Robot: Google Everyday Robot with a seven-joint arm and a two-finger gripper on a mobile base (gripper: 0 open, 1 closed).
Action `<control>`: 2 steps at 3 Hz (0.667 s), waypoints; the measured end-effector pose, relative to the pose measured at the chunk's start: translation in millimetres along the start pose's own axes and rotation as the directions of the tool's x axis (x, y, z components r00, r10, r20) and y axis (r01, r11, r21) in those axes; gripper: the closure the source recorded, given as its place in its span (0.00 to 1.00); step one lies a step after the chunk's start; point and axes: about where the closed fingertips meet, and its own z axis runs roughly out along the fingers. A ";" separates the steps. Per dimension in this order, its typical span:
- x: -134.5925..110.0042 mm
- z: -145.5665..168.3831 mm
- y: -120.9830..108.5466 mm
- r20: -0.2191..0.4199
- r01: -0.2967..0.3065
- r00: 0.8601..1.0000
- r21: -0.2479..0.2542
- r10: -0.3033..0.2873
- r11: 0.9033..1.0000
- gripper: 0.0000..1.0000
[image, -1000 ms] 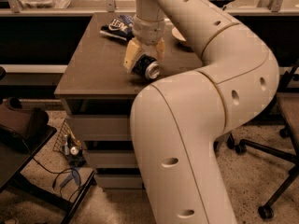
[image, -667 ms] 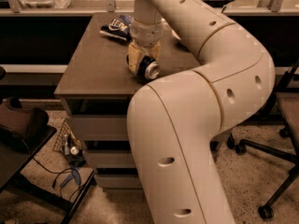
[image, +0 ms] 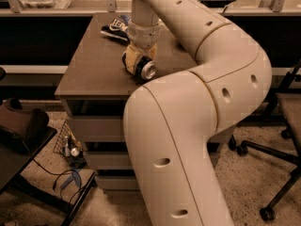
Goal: Place pepsi can upright
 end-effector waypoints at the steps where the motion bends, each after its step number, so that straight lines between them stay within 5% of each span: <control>1: -4.2 1.3 -0.8 0.013 0.000 1.000 0.003 0.000 1.000 1.00; 2: -4.3 1.3 -0.8 0.014 0.000 1.000 0.002 0.000 1.000 1.00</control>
Offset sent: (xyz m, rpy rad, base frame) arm 0.0038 0.0005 0.0012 0.0226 -0.0064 -0.0129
